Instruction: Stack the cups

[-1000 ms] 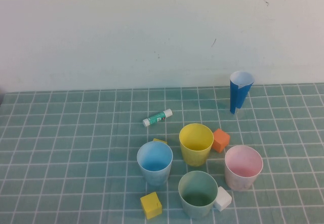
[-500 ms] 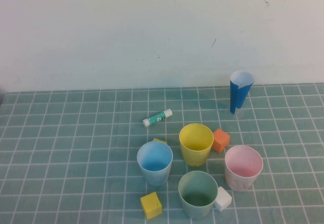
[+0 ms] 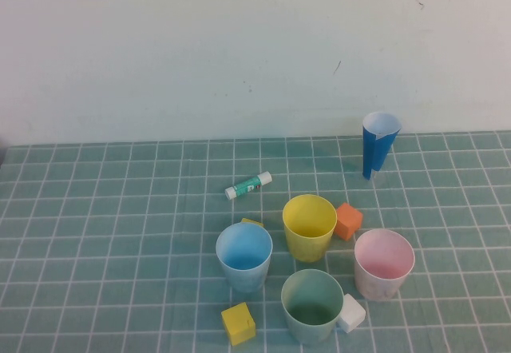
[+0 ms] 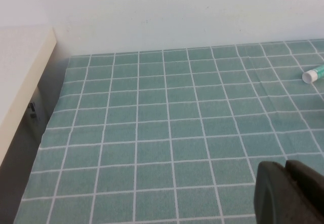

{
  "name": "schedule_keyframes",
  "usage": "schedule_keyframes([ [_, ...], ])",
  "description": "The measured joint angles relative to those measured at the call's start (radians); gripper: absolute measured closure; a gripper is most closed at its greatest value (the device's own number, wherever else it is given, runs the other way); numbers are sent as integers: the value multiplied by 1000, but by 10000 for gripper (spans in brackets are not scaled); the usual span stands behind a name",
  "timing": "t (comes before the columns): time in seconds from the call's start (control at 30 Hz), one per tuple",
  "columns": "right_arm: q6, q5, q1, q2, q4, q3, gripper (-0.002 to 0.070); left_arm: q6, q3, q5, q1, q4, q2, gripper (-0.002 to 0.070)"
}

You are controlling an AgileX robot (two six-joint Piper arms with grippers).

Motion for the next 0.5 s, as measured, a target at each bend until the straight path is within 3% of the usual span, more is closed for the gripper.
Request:
schedule_keyframes([
  [0.17, 0, 0, 0, 0, 0, 0, 679, -27, 0, -27, 0, -66, 0, 677],
  [0.4, 0, 0, 0, 0, 0, 0, 679, -250, 1, -192, 0, -736, 0, 677],
  [0.5, 0, 0, 0, 0, -1, 0, 679, -257, 1, -233, 0, -834, 0, 677],
])
